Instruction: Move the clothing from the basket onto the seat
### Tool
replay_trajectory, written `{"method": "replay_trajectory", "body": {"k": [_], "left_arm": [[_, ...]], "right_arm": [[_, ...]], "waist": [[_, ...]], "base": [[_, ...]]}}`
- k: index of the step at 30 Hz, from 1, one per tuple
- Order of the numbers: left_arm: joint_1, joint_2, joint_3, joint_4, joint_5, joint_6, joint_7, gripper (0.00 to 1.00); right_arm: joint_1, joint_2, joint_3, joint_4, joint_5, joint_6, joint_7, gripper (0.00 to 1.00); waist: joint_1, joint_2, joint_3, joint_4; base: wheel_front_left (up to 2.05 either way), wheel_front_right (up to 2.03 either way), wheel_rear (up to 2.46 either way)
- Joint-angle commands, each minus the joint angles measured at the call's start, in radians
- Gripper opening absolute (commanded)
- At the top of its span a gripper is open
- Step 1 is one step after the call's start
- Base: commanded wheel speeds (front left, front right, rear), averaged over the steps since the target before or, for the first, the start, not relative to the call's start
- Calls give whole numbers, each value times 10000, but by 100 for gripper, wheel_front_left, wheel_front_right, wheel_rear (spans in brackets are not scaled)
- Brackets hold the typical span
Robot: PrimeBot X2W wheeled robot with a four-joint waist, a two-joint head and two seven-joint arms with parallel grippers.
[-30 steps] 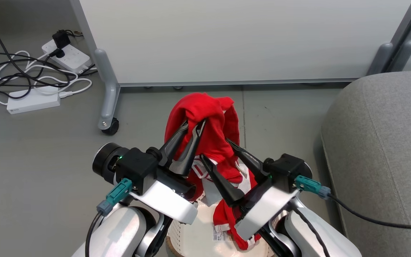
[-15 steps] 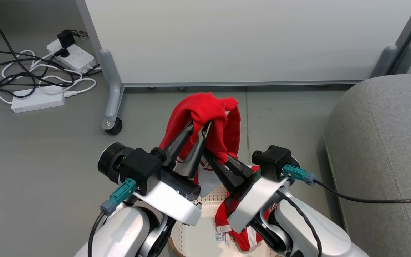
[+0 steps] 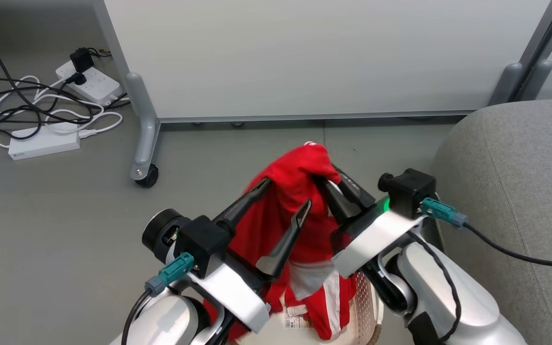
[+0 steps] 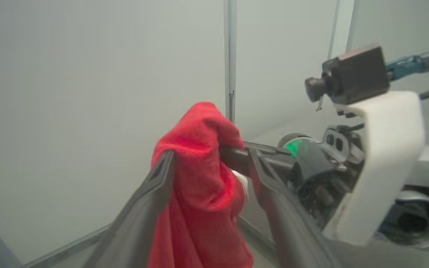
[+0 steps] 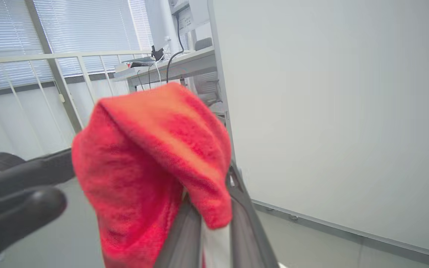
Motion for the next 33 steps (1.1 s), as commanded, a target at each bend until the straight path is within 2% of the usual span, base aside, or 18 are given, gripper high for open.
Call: {"method": "replay_trajectory", "body": {"k": [1, 7, 16, 33], "left_arm": [[59, 116, -37, -84, 3, -98, 71, 100], [216, 541, -472, -88, 271, -346, 383, 100], [339, 737, -688, -17, 395, -310, 528, 100], [-60, 1071, -734, -331, 532, -279, 827, 100]], "right_arm": [[190, -35, -164, -53, -129, 22, -37, 0], [338, -116, -874, -142, -357, 22, -37, 0], [478, -97, -1410, -209, -501, 22, -40, 0], [533, 28, -2091, -133, -526, 21, -39, 0]], "waist": [[0, 0, 0, -15], [0, 0, 27, -133], [0, 0, 85, -596], [0, 0, 758, -3279]], "base": [[0, 0, 0], [0, 0, 0], [0, 0, 0], [0, 0, 0]]}}
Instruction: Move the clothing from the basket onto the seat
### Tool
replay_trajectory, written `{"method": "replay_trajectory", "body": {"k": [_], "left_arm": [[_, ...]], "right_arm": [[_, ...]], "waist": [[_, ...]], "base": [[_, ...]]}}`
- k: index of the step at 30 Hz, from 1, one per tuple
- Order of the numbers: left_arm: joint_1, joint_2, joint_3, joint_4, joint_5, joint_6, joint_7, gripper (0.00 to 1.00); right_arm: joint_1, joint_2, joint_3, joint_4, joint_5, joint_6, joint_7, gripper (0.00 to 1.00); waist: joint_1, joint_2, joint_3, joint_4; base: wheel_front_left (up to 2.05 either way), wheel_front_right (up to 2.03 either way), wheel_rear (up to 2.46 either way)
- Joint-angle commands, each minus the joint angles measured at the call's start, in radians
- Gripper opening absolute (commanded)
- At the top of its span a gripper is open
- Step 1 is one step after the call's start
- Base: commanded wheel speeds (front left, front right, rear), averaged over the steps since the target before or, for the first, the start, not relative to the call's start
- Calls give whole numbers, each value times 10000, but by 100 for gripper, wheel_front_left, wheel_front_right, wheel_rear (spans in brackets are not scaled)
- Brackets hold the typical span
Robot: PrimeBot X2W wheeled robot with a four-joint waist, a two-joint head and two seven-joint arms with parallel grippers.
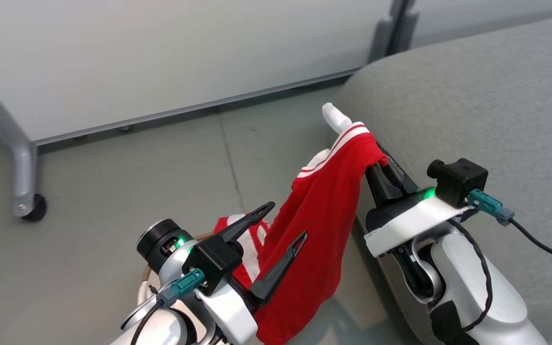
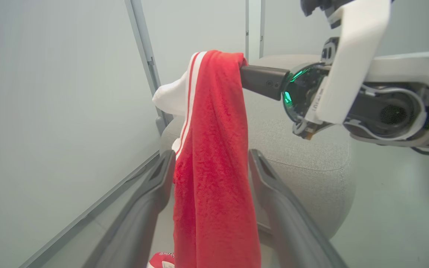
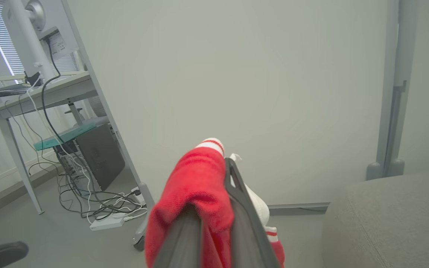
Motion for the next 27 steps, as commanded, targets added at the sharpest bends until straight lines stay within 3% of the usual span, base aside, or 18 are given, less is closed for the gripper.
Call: {"method": "replay_trajectory", "body": {"k": [1, 15, 27], "left_arm": [[-110, 85, 9, -41, 29, -3, 26, 100], [-534, 424, -144, -282, 220, -79, 537, 100], [-855, 569, -167, -591, 341, -54, 827, 100]], "right_arm": [[107, -2, -111, -32, -9, 20, -28, 0], [267, 74, -1214, -453, -44, 20, -28, 0], [-1475, -253, -2709, -564, -250, 19, -28, 0]], "waist": [[0, 0, 263, -624], [0, 0, 1139, -2298], [0, 0, 1576, -2683]], "base": [[0, 0, 0], [0, 0, 0], [0, 0, 0]]}}
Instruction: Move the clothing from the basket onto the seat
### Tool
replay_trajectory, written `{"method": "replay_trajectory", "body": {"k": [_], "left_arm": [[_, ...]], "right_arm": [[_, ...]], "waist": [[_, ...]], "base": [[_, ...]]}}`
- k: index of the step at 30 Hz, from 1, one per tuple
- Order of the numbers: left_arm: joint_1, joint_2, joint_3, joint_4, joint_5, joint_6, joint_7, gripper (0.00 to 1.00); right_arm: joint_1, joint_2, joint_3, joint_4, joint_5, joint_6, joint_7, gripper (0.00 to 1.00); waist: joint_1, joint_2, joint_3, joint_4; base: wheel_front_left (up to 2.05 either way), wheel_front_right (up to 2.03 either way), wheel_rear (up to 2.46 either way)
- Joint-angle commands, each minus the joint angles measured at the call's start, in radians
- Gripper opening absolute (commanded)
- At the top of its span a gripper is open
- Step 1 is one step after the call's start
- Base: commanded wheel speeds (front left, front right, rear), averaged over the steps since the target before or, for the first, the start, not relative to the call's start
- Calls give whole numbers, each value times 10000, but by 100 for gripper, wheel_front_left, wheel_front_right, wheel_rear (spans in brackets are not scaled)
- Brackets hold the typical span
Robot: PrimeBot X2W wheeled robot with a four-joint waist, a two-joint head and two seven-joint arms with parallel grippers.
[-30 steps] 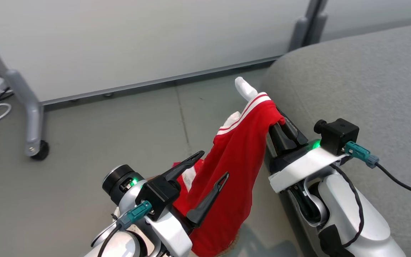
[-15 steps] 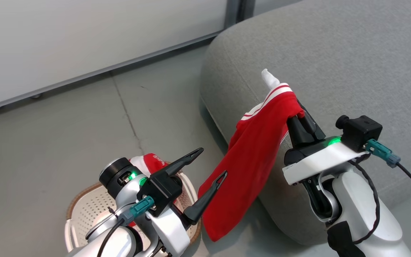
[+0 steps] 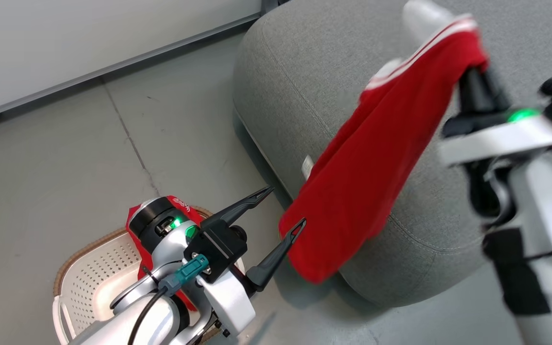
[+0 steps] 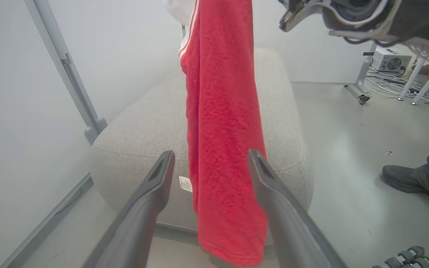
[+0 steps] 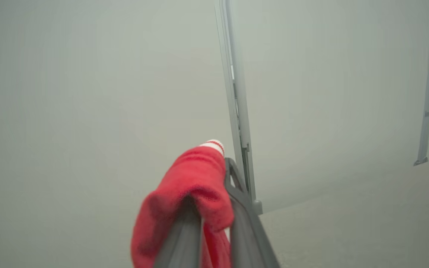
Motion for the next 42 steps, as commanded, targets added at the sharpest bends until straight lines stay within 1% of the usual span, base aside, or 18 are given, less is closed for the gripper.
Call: {"method": "replay_trajectory", "body": {"k": [1, 6, 11, 15, 19, 24, 27, 30, 34, 41, 42], "left_arm": [[-190, 55, -3, -63, 89, -27, 32, 100], [-499, -11, -163, -231, 249, -183, 124, 100], [-912, -134, -344, -338, 369, -417, 186, 100], [-1206, -192, -454, -416, 504, -548, 190, 100], [-1488, -242, -553, -516, 637, -658, 177, 100], [-1819, -166, -557, -691, 811, -737, 223, 100], [-1997, -70, -506, -824, 899, -744, 316, 100], [-2126, 32, -463, -926, 966, -740, 416, 100], [-2250, 168, -441, -935, 1047, -733, 453, 100], [-2289, 167, -465, -814, 989, -722, 398, 100], [-2286, 169, -463, -797, 973, -720, 375, 100]], "right_arm": [[-347, -183, -196, 74, -94, 22, -28, 0], [-2047, -851, -1146, 465, -202, 22, -28, 0], [-3663, -1773, -2090, 1001, -575, 22, -28, 0], [-4671, -2574, -2859, 1391, -906, 22, -28, 0], [-5400, -3355, -3618, 1772, -1325, 22, -26, 0], [-5391, -3752, -3813, 2290, -1487, 22, -28, 0], [-5058, -3629, -3851, 2651, -1588, 22, -26, 0], [-4699, -3386, -4135, 3020, -1557, 21, -28, 0], [-4019, -2802, -4603, 3366, -1513, 18, -26, 0], [-2572, -1740, -5371, 3765, -1264, 13, -28, 0], [-2415, -1665, -5459, 3850, -1223, 13, -26, 0]], "waist": [[0, 0, 90, 32], [0, 0, 440, 311], [0, 0, 876, 805], [0, 0, 1287, 1232], [0, 0, 1829, 1709], [0, 0, 2503, 2020], [0, 0, 2983, 2103], [0, 0, 3394, 2122], [0, 0, 3706, 2086], [0, 0, 3731, 1996], [0, 0, 3708, 1983]], "base": [[0, 0, 0], [0, 0, 0], [0, 0, 0], [0, 0, 0], [0, 0, 0], [0, 0, 0], [0, 0, 0], [0, 0, 0], [0, 0, 0], [0, 0, 0], [0, 0, 0]]}}
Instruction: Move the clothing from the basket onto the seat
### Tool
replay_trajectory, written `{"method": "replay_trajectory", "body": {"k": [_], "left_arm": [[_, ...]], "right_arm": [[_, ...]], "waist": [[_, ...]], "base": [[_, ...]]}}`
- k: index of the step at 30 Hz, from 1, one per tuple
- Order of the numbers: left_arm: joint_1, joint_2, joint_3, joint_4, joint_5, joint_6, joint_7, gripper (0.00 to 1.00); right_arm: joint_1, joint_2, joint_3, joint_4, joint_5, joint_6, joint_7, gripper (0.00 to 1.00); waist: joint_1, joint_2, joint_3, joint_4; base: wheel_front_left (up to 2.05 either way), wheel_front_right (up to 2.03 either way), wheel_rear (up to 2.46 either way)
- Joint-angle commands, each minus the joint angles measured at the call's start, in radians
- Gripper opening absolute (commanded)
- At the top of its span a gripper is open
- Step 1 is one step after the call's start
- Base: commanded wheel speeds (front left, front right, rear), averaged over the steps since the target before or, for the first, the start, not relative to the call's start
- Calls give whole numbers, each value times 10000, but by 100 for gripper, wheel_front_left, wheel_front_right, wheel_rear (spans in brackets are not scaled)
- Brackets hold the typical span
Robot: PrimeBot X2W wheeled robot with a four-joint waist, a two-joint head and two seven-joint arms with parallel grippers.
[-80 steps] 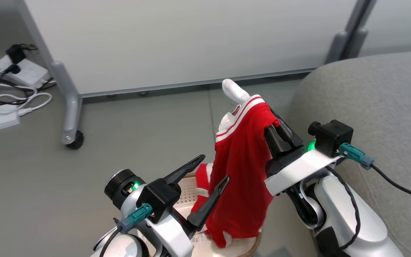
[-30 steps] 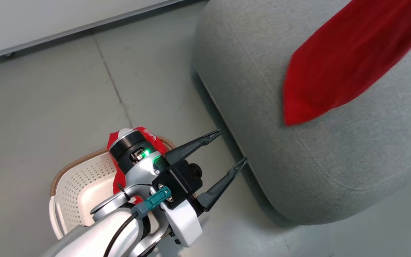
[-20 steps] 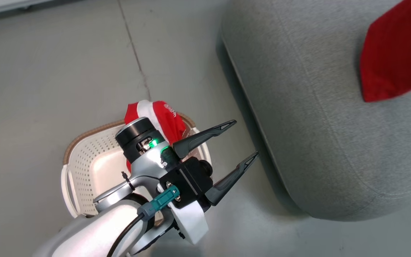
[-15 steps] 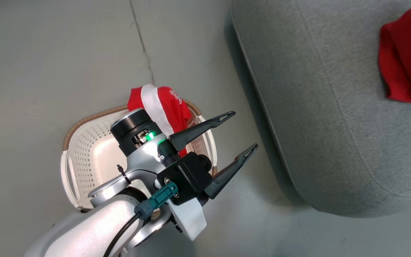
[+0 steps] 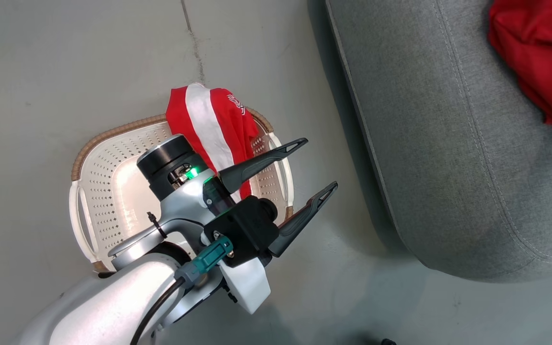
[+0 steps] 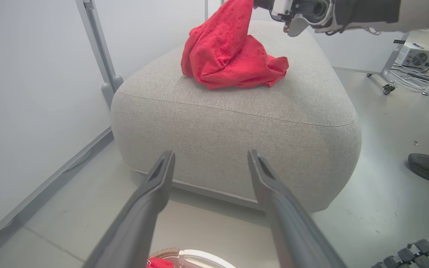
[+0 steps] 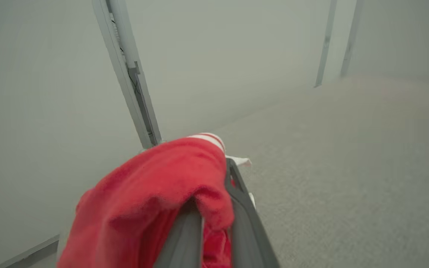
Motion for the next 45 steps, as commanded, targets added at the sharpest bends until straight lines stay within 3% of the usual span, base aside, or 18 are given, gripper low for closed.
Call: {"method": "replay_trajectory", "body": {"k": [1, 5, 6, 7, 17, 26, 36, 45], "left_arm": [[-124, 27, 36, 32, -1, -18, -43, 100], [-80, 39, 69, 123, -85, 35, -143, 100], [-59, 36, 68, 152, -102, 47, -165, 100], [-24, 35, 65, 198, -120, 60, -200, 100], [413, -58, 385, 677, -473, 423, -861, 100], [981, 49, 839, 973, -819, 1039, -1283, 100], [1887, -115, 1589, 1364, -1473, 1918, -2042, 100], [2942, -43, 2517, 1843, -2177, 2809, -2705, 100]], "right_arm": [[98, -10, -23, 26, 46, 2, -26, 0], [479, 142, -126, 128, 254, 2, -28, 1], [593, 172, -60, 118, 235, 2, -26, 39], [692, 185, 10, 101, 217, 2, -26, 100], [2192, 84, 293, -317, 157, 2, -28, 100], [3750, 564, 334, -1933, 19, 2, -28, 100], [5031, 1364, 1325, -3944, -421, 2, -26, 100], [6136, 1788, 2689, -4913, -851, 2, 267, 100]], "waist": [[0, 0, -21, -12], [0, 0, -221, -86], [0, 0, -285, -101], [0, 0, -371, -121], [0, 0, -1523, -217], [0, 0, -2398, -71], [0, 0, -3306, 931], [0, 0, -4180, 2016]], "base": [[0, 0, 0], [0, 0, 0], [0, 0, 0], [0, 0, 0], [0, 0, 0], [0, 0, 0], [0, 0, 0], [0, 0, 0]]}}
